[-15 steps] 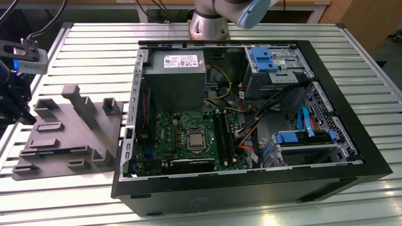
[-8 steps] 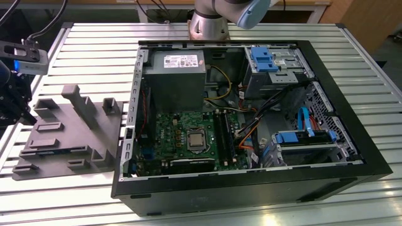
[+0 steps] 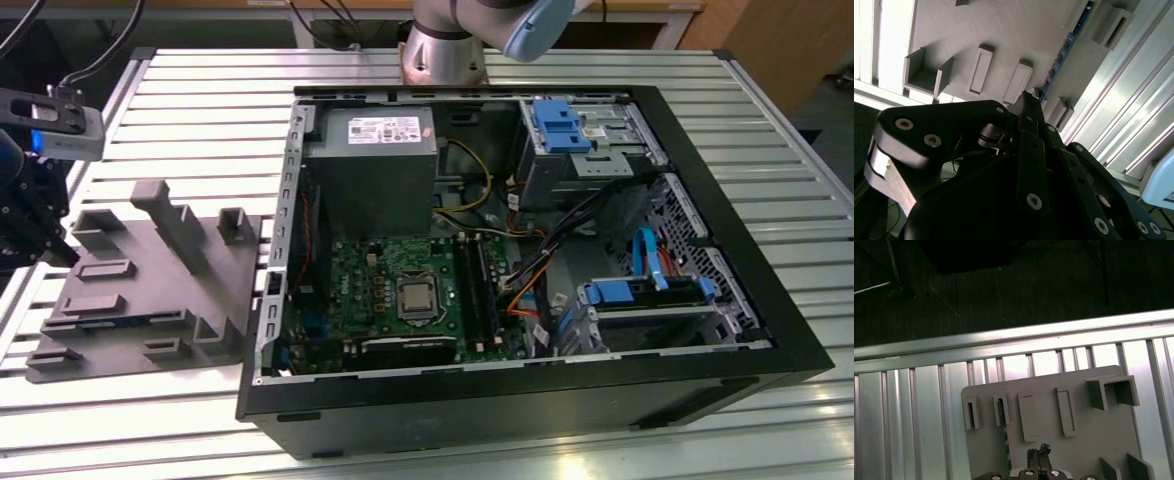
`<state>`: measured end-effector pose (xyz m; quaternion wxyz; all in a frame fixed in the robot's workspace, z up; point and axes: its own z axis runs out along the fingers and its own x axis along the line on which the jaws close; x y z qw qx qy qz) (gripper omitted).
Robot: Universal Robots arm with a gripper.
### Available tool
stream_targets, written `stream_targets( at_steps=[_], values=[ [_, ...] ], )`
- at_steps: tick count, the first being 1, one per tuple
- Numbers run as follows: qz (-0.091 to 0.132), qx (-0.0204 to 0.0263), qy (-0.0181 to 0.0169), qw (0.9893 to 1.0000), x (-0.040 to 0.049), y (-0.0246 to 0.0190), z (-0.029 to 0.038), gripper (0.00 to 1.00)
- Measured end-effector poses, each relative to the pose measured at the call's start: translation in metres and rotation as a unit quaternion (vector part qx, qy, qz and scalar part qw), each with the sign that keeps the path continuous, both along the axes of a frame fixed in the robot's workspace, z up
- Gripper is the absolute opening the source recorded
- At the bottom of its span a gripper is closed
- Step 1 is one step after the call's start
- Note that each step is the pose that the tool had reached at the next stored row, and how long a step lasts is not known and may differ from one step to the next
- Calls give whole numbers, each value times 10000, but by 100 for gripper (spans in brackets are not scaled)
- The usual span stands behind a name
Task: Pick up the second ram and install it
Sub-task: 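Pick up the second ram and move it above second insertion slot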
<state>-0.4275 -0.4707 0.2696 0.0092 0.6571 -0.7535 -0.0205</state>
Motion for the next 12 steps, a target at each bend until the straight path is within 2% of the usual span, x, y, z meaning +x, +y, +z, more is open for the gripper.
stream_targets(
  at_steps=[12],
  values=[
    [0,0,0,10000,0,0,-35,11]
  ],
)
